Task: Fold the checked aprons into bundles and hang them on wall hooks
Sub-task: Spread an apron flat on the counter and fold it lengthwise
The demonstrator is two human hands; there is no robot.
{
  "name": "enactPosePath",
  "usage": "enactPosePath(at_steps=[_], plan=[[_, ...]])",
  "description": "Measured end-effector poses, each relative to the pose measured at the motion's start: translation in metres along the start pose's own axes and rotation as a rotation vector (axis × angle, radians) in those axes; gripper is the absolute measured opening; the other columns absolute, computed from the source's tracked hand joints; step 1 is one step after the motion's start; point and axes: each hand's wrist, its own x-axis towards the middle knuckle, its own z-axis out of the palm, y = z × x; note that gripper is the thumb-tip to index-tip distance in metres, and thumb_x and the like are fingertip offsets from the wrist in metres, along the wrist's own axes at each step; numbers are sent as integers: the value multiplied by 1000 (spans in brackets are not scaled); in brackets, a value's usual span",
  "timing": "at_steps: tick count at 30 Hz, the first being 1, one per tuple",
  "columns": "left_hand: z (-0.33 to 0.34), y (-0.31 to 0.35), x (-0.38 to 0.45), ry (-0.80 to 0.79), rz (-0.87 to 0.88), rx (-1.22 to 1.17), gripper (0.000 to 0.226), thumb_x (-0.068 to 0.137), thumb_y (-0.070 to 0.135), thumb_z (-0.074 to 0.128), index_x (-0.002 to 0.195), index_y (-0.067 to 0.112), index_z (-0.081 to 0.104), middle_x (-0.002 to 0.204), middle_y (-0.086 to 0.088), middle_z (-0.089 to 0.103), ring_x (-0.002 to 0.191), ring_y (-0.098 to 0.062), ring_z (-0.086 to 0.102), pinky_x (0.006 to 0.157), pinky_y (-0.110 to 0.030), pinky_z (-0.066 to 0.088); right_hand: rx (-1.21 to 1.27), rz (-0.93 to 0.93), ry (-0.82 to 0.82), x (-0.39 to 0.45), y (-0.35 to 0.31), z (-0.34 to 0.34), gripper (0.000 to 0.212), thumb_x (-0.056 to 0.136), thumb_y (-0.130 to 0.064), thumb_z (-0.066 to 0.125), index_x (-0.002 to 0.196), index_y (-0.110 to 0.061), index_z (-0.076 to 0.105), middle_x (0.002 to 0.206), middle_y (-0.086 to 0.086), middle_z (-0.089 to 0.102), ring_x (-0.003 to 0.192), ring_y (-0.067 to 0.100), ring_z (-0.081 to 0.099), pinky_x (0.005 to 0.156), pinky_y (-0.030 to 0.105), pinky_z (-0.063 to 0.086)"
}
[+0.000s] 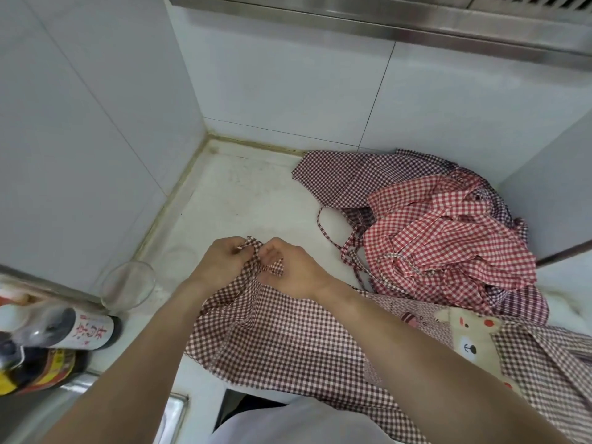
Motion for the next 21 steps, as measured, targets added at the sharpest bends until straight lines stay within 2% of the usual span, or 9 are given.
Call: enactPosePath(at_steps=[2,3,5,8,10,12,14,18,21], plan=[[-3,-1,0,-3,-28,-20,19,97,17,57,92,10,74,90,-9,75,92,-29,70,90,-45,53,-93,-4,-17,1,2,3,46,80,-23,80,121,-21,58,109,-1,59,100,11,56,91,24,47],[-4,-1,-1,-10,-42,-30,18,97,17,58,91,10,74,90,-9,75,92,-30,70,91,-47,54,-112,-3,3,1,2,5,44,80,-24,80,118,-21,60,107,0,57,99,12,55,90,25,47],[-4,0,-2,-26,-59,-51,18,96,17,58,90,9,74,90,-11,75,92,-32,70,90,-48,54,-106,10,39,3,2,9,26,83,-26,79,104,-19,66,100,-1,53,96,13,52,86,24,44],[-4,1,-3,-17,-59,-27,19,97,18,57,89,12,74,86,-8,75,84,-26,71,79,-38,55,-127,6,-9,6,-2,7,13,90,-29,72,95,-21,63,93,-7,53,91,10,50,78,21,38],[-6,2,-3,-17,-47,20,21,98,19,56,85,14,72,81,-6,74,74,-19,69,67,-28,52,-104,13,-26,7,-8,-2,10,92,-28,69,95,-22,61,89,-8,59,81,8,54,71,18,40],[-9,2,-2,-24,-27,33,23,97,19,56,83,8,71,81,-13,72,69,-15,62,64,-25,46,-71,13,7,10,-15,-9,9,92,-26,69,94,-24,61,83,-6,63,75,8,57,67,17,44],[-11,4,-3,-38,-10,18,24,97,18,56,85,4,70,86,-18,71,70,-17,59,65,-27,44,-32,-8,60,14,-22,-12,10,90,-25,71,94,-24,62,84,-5,66,75,8,60,69,18,48],[-13,14,-4,-65,-17,-105,28,99,16,49,89,11,75,86,-7,75,81,-21,68,76,-31,50,51,9,192,20,-32,-15,17,82,-24,80,91,-22,66,82,-7,68,73,3,61,65,10,47],[-18,20,-8,-137,-47,-244,36,102,32,46,93,16,76,90,-2,76,84,-19,71,78,-28,51,82,21,283,23,-38,-15,24,77,-25,84,89,-20,64,79,-5,68,70,4,62,65,17,52]])
